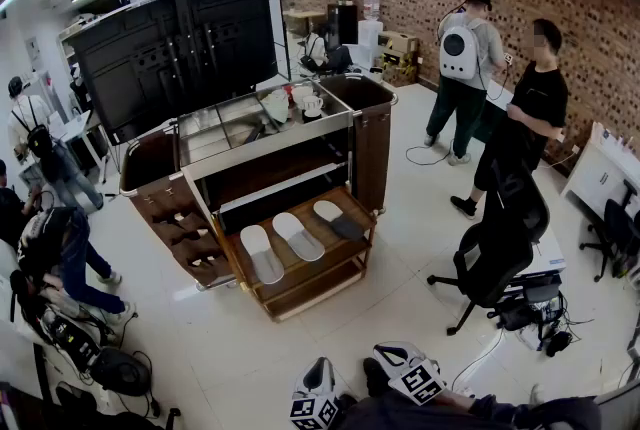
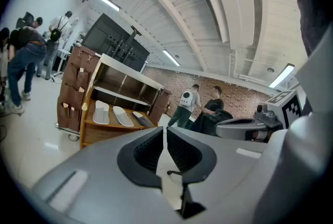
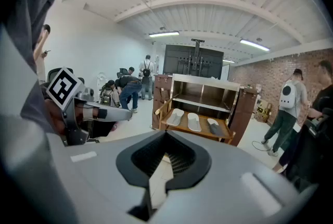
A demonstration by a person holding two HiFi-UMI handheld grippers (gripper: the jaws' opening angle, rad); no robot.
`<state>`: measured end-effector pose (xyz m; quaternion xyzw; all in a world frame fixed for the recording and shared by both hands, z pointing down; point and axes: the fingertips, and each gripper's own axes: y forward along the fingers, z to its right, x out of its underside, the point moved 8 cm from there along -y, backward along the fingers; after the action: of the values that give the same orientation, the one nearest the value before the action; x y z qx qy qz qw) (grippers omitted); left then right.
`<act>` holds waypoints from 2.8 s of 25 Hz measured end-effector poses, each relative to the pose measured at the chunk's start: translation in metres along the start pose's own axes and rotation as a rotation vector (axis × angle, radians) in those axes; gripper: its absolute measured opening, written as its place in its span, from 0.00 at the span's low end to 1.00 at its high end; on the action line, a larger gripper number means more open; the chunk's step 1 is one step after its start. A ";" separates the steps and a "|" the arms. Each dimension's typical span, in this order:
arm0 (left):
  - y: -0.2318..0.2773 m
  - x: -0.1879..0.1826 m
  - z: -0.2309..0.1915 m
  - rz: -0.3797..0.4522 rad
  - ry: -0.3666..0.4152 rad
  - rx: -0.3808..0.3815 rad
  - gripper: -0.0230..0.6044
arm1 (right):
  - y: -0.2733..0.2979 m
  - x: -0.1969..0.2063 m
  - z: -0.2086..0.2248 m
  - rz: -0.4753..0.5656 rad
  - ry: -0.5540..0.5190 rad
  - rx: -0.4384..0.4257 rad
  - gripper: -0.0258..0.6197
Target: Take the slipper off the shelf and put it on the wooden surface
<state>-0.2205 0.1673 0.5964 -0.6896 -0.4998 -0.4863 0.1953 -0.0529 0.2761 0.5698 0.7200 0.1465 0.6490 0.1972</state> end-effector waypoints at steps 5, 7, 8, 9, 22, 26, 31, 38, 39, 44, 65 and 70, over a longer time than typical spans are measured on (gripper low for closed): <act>0.011 -0.004 -0.031 0.068 -0.019 -0.040 0.08 | 0.026 -0.010 0.035 -0.010 0.032 0.053 0.04; 0.012 -0.008 -0.042 0.086 -0.026 -0.063 0.08 | 0.041 -0.016 0.048 -0.008 0.027 0.066 0.04; 0.014 -0.011 -0.046 0.094 -0.028 -0.074 0.08 | 0.048 -0.020 0.055 -0.010 0.023 0.068 0.04; 0.015 -0.013 -0.050 0.101 -0.031 -0.086 0.08 | 0.055 -0.022 0.060 -0.016 0.018 0.063 0.04; 0.079 -0.038 -0.099 0.007 -0.071 -0.277 0.08 | 0.234 -0.016 0.212 -0.155 -0.004 -0.002 0.16; 0.147 -0.068 -0.109 -0.016 -0.095 -0.326 0.08 | 0.337 -0.016 0.318 -0.255 -0.033 -0.001 0.16; 0.243 -0.112 -0.105 -0.047 -0.086 -0.362 0.08 | 0.448 0.003 0.407 -0.370 -0.088 -0.013 0.18; 0.354 -0.152 -0.112 -0.077 -0.077 -0.359 0.09 | 0.530 0.048 0.445 -0.512 -0.246 -0.058 0.20; 0.359 -0.155 -0.114 -0.083 -0.073 -0.359 0.09 | 0.533 0.052 0.445 -0.515 -0.243 -0.060 0.17; 0.378 -0.162 -0.126 -0.094 -0.076 -0.358 0.09 | 0.527 0.041 0.451 -0.478 -0.143 -0.069 0.06; 0.336 -0.162 -0.132 0.029 -0.150 -0.582 0.08 | 0.696 -0.168 0.633 -0.302 -0.147 0.191 0.06; 0.298 -0.149 -0.125 0.068 -0.198 -0.682 0.08 | 0.714 -0.163 0.640 -0.396 -0.135 0.246 0.07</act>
<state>-0.0218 -0.1283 0.5885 -0.7753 -0.3018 -0.5491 -0.0795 0.5313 -0.4876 0.7141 0.7376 0.3492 0.5254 0.2408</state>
